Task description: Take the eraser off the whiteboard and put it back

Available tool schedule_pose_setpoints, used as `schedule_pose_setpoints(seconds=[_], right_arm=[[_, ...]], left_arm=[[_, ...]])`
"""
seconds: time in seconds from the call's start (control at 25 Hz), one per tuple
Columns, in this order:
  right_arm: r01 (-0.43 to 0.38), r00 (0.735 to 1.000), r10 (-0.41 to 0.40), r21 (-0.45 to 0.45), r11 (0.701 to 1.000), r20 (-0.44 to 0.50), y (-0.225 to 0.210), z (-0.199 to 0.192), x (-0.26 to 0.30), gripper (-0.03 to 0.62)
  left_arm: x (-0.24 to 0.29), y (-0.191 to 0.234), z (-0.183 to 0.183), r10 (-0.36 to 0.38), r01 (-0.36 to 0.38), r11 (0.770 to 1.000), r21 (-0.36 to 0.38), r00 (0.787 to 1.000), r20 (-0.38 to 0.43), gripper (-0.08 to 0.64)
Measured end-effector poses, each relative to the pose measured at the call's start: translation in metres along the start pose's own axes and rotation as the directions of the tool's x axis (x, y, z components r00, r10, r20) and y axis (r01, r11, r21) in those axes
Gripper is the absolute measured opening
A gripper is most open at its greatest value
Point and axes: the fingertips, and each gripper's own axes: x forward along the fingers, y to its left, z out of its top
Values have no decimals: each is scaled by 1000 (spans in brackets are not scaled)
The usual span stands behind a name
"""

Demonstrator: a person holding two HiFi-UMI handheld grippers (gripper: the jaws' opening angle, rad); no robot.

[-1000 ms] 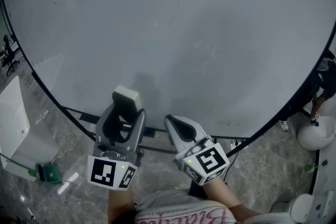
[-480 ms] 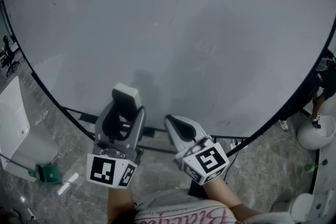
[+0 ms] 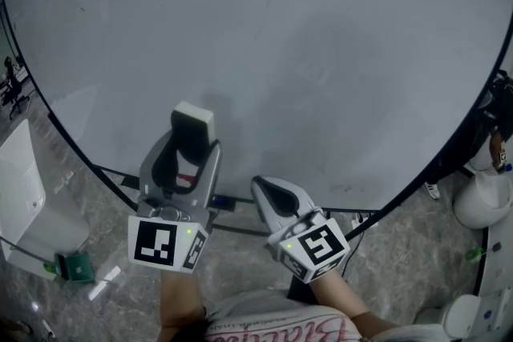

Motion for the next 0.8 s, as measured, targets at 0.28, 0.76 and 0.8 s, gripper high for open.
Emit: schedule_pose_setpoints(seconds=[0.28, 0.76, 0.8], right_arm=[[34, 999, -33, 17, 999, -6, -6, 3, -4, 2], [43, 999, -43, 22, 999, 4, -12, 2, -8, 2], [46, 999, -46, 21, 999, 1, -12, 2, -8, 2]], left_arm=[[28, 11, 17, 20, -16, 989, 147, 999, -28, 247], [74, 18, 32, 22, -5, 972, 235, 997, -71, 249], [77, 18, 32, 27, -6, 967, 254, 997, -78, 249]])
